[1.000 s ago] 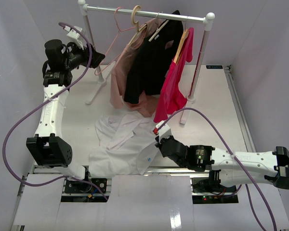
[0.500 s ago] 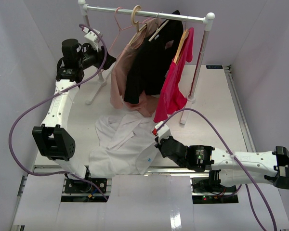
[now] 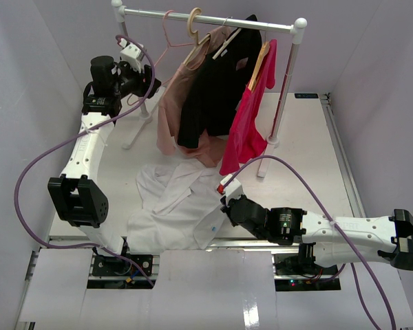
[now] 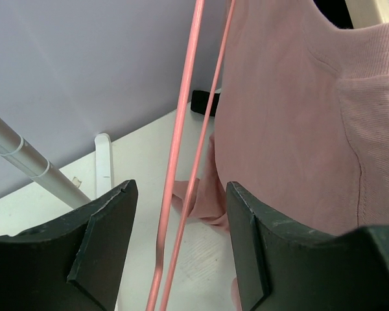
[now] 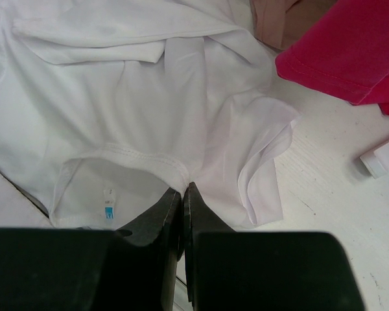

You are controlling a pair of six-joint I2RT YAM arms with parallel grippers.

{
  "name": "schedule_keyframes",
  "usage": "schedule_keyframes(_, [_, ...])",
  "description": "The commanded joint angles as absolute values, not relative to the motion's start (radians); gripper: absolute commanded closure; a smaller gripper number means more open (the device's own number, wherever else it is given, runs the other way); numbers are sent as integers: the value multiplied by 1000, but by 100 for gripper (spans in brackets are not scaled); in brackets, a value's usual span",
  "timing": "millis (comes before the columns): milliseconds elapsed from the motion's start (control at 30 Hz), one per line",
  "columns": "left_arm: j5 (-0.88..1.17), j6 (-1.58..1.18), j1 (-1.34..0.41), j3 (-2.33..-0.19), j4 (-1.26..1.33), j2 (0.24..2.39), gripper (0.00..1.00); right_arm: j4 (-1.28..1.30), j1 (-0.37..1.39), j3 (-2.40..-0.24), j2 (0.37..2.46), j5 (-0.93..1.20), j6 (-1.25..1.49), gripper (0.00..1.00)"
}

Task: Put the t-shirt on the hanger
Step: Pick up the hanger from the clothesline.

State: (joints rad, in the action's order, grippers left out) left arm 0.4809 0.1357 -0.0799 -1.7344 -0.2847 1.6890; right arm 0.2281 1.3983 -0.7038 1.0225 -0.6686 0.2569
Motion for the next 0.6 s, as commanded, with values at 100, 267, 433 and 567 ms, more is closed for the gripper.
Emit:
schedule_keyframes(100, [503,166,-78,-1780,-285,1686,41,172,1399,-692,1003,-659,241,92])
schedule_keyframes(267, [518,156,-80,-1776,-283,1693,74,172,1400,-692,998,-660,241,92])
schedule_keyframes(433, [512,141,-84,-1784,-275,1684,100,171,1400,-692,999,-661,240,92])
schedule_keyframes(567, [467,129,-102,-1796,-260,1660,100,170,1400,-691,997,-663,239,92])
